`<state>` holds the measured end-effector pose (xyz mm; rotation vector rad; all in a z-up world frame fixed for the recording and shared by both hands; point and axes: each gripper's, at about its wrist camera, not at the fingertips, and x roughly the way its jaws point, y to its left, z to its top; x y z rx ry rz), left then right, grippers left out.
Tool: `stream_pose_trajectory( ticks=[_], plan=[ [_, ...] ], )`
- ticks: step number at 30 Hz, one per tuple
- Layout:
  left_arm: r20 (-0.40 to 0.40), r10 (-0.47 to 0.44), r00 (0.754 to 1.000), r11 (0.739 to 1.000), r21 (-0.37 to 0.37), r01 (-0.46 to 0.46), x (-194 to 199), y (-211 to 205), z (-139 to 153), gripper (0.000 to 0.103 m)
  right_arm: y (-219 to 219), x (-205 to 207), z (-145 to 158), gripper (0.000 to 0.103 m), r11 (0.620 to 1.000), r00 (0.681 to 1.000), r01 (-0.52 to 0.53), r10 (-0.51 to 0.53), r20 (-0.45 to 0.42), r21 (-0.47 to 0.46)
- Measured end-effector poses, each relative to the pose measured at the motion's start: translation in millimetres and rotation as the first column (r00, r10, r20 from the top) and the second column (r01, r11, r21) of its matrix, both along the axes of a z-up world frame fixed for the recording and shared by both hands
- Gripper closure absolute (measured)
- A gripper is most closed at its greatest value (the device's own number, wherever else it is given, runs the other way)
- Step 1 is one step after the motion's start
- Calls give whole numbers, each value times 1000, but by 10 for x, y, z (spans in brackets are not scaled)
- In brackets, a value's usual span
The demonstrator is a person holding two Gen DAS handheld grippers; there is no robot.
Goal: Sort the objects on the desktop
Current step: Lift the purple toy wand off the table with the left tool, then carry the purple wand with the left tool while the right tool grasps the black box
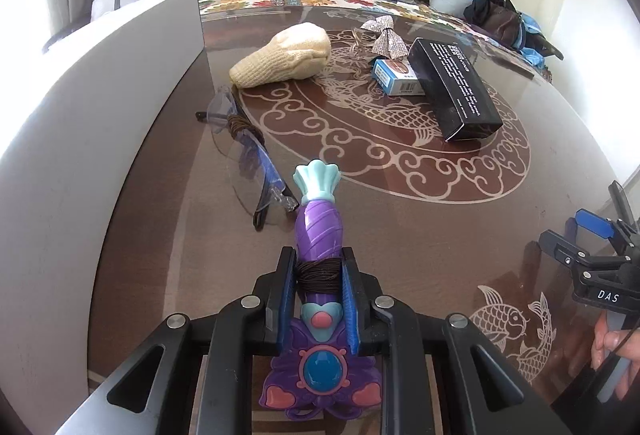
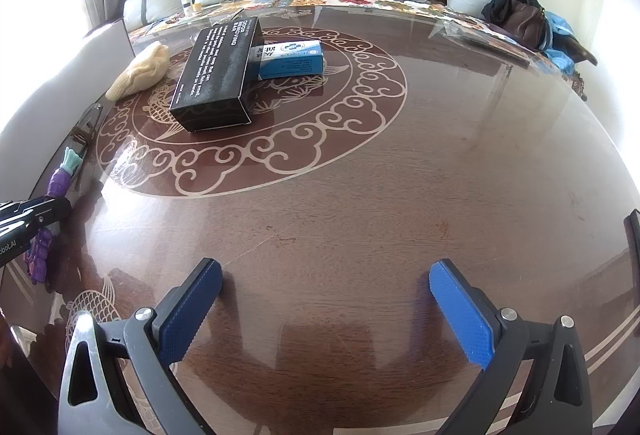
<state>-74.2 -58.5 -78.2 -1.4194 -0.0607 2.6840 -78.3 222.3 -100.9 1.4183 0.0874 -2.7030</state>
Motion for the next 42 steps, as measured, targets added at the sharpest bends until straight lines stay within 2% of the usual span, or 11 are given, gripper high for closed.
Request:
stream_pose_trajectory(
  ticks=[6,11,15,16,17,18,28,32,36,39,42],
  plan=[
    [-30,15,999,999,53,-13,188,-146,11,82,-79,-259,222,0,980,998,-55,59,17,-191],
    [-60,10,998,998,68,-6,215,-202,55,82,-667,-953,568,0,980,988,-152,149,-34,-126],
    [-74,14,997,996,85,-8,268,-260,65,82,-961,-1561,334,1,988,983,-137,144,116,-64],
    [-81,20,996,995,100,-12,276,-283,83,82,-964,-1614,288,20,987,980,-144,153,126,-76],
    [-90,24,996,993,116,-14,288,-306,110,82,-952,-1640,251,39,987,977,-144,153,146,-72],
    [-101,28,995,991,131,-14,299,-327,139,82,-933,-1631,265,43,988,979,-138,147,141,-75],
    [-178,87,980,959,283,-34,438,-720,587,83,-1094,-929,975,44,962,962,-272,272,28,-25],
    [-237,181,955,941,323,-98,608,-1131,978,83,-1665,-777,1384,44,925,929,-371,368,-45,-85],
    [-286,256,924,938,305,-166,804,-1681,1353,83,-2513,-590,1764,44,848,861,-508,492,-132,-151],
    [-278,301,912,932,288,-219,912,-2121,1507,83,-3180,-461,1864,44,781,799,-600,580,-158,-172],
    [-223,305,926,936,251,-248,928,-2463,1520,83,-3743,-385,1758,44,738,756,-654,640,-136,-167]
  ],
)
